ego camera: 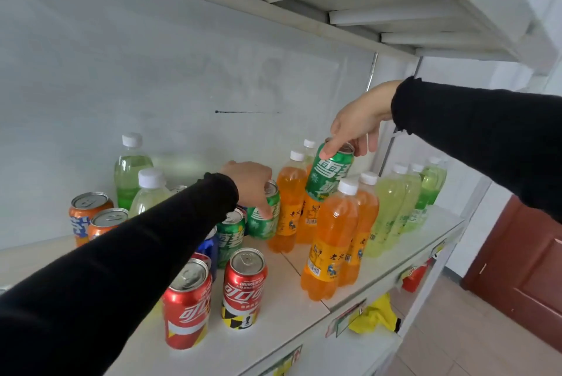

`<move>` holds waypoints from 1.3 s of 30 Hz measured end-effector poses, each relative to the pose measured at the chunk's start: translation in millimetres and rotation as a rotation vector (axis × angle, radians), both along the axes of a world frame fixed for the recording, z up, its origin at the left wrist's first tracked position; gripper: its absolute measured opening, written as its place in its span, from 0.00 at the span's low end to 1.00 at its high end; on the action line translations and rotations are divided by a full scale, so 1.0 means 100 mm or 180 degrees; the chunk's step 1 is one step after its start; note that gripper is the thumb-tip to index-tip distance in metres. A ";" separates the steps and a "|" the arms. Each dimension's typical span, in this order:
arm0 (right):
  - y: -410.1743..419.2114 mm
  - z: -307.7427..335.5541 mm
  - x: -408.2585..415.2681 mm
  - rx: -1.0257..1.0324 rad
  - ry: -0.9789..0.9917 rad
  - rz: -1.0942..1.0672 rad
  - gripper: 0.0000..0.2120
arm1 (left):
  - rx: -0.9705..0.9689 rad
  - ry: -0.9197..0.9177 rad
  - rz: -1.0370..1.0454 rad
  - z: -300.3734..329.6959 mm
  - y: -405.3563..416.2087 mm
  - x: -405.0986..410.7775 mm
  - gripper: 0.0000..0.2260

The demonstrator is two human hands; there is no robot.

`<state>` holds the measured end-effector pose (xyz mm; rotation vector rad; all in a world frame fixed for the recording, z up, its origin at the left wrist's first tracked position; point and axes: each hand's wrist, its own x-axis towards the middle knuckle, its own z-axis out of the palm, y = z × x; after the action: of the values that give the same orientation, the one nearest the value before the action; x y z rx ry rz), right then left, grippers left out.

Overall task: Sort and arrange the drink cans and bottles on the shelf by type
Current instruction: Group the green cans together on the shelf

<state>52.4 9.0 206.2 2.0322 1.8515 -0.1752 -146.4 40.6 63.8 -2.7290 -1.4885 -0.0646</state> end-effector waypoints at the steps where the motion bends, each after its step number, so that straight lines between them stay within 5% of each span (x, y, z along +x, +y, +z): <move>1: -0.04 0.06 0.02 0.0015 0.0042 -0.0021 0.34 | -0.0021 -0.0096 -0.0020 0.08 -0.04 -0.03 0.29; 10: -0.35 0.28 0.00 0.0876 0.1307 0.0463 0.23 | 0.0208 -0.1258 0.0044 0.68 -0.57 -0.47 0.28; 15: -0.54 0.31 -0.19 0.0808 0.2004 0.0918 0.44 | 0.0365 -0.1416 0.0253 0.89 -0.98 -0.82 0.27; 18: -0.62 0.26 -0.33 0.0775 0.2206 0.1213 0.36 | 0.0451 -0.1459 0.0435 0.93 -1.27 -1.01 0.27; 21: -0.75 0.12 -0.46 0.0708 0.2403 0.1459 0.21 | 0.0404 -0.1555 0.0638 0.87 -1.59 -1.16 0.25; 27: -1.09 -0.26 -0.61 0.0504 0.2780 0.1615 0.36 | 0.0174 -0.1720 0.1037 0.66 -2.15 -1.28 0.22; 34: -1.47 -0.95 -0.65 0.0533 0.3043 0.1537 0.22 | -0.0187 -0.1733 0.1345 0.20 -2.61 -1.26 0.23; 39: -1.76 -1.45 -0.66 0.0483 0.3313 0.1401 0.24 | -0.0361 -0.1833 0.1455 -0.16 -2.87 -1.25 0.24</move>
<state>-13.8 -167.5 61.4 1.6492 2.9176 -1.1660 -271.5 -246.4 47.9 -2.4824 -2.2780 -0.8307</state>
